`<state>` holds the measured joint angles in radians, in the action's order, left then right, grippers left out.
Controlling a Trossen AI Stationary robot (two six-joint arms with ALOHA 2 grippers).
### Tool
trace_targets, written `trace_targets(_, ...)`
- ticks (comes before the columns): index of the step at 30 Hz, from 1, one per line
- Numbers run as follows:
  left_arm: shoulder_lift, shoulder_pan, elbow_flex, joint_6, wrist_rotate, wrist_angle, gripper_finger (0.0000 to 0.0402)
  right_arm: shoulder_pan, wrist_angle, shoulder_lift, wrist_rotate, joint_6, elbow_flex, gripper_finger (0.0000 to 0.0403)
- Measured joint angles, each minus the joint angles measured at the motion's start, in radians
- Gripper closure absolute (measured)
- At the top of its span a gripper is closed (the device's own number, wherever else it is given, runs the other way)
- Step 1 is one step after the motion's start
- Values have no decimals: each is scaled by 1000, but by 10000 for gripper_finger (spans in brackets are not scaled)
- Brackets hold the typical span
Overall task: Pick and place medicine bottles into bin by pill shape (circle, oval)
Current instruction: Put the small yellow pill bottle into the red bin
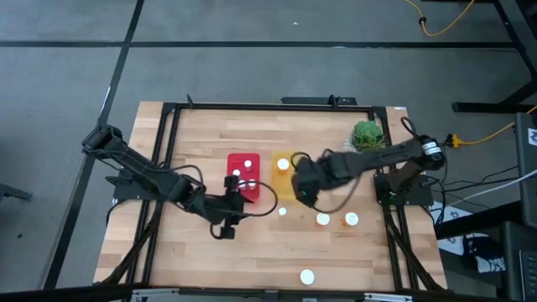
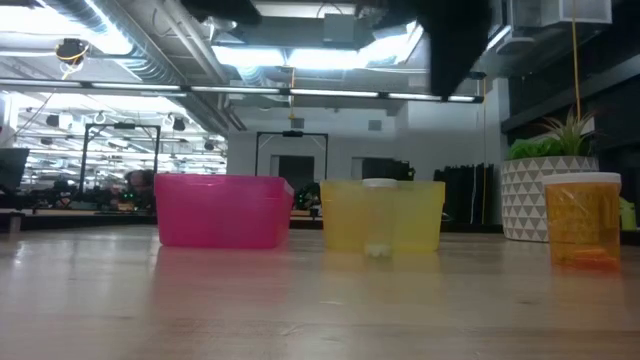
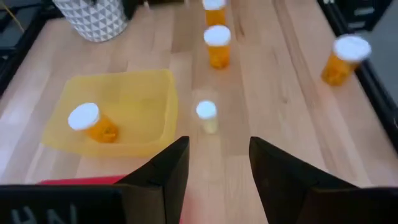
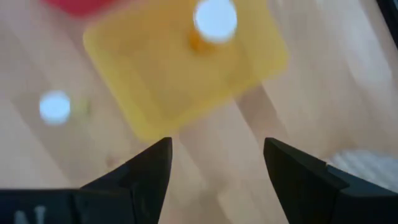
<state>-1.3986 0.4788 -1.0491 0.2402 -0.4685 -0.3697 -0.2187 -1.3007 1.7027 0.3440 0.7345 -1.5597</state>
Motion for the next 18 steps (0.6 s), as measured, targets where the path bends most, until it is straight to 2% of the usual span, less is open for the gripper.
trace_targets(6,-147,-106,1,-13,210,118,247,-155,-212,-53,-4,222,0,149)
trace_targets(8,-200,-136,1,-57,240,190,247,-205,-279,-70,-5,318,0,149)
trace_targets(12,-283,-184,1,-110,259,294,247,-290,-264,-118,-7,379,14,149)
trace_targets(18,-358,-235,1,-112,300,332,247,-388,-270,-168,-15,448,29,149)
